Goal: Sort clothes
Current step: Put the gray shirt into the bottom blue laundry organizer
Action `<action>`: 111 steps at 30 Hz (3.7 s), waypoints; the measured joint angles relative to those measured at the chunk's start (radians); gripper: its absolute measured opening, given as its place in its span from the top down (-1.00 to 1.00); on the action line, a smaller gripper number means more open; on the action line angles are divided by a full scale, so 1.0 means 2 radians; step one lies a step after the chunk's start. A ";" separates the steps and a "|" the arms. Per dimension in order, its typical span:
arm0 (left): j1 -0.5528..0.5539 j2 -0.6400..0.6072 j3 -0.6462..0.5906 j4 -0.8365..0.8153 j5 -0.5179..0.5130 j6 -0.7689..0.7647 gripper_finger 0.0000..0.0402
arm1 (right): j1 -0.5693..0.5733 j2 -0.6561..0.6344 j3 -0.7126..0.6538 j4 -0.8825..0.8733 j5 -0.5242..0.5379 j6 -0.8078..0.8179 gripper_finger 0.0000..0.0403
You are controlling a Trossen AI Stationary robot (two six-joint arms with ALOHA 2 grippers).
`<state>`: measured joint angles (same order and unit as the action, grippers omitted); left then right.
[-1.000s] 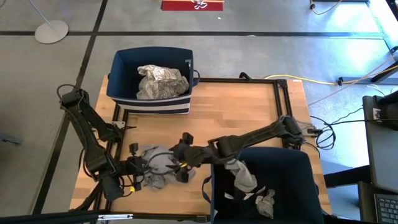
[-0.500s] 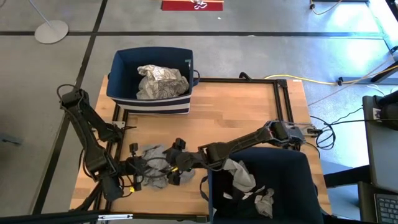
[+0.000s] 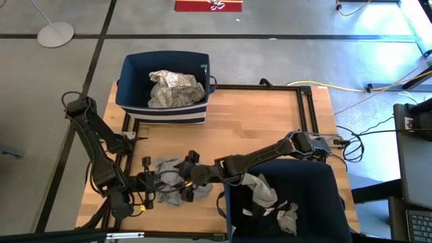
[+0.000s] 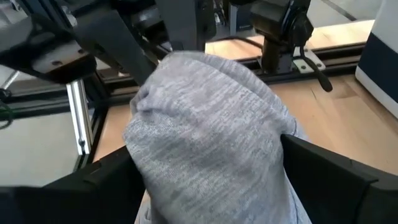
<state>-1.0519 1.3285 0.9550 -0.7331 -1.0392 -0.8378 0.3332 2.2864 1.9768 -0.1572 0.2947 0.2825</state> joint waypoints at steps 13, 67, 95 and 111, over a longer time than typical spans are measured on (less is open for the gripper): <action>0.000 -0.002 0.000 -0.010 -0.010 0.001 0.85 | -0.015 0.005 0.160 -0.223 -0.012 -0.064 -0.72; -0.002 -0.047 0.000 -0.059 -0.014 -0.051 0.33 | -0.052 0.124 0.158 -0.017 -0.094 -0.066 0.68; -0.013 -0.165 0.000 -0.166 0.077 -0.158 0.05 | -0.050 -0.079 0.162 -0.183 0.041 -0.123 0.83; -0.013 -0.165 0.000 -0.164 0.059 -0.169 0.05 | 0.005 -0.216 0.161 -0.212 0.073 -0.146 0.83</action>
<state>-1.0782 0.9993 0.9557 -1.0618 -0.9203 -1.1761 0.3437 1.8543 2.2997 -0.5813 0.4405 -0.0091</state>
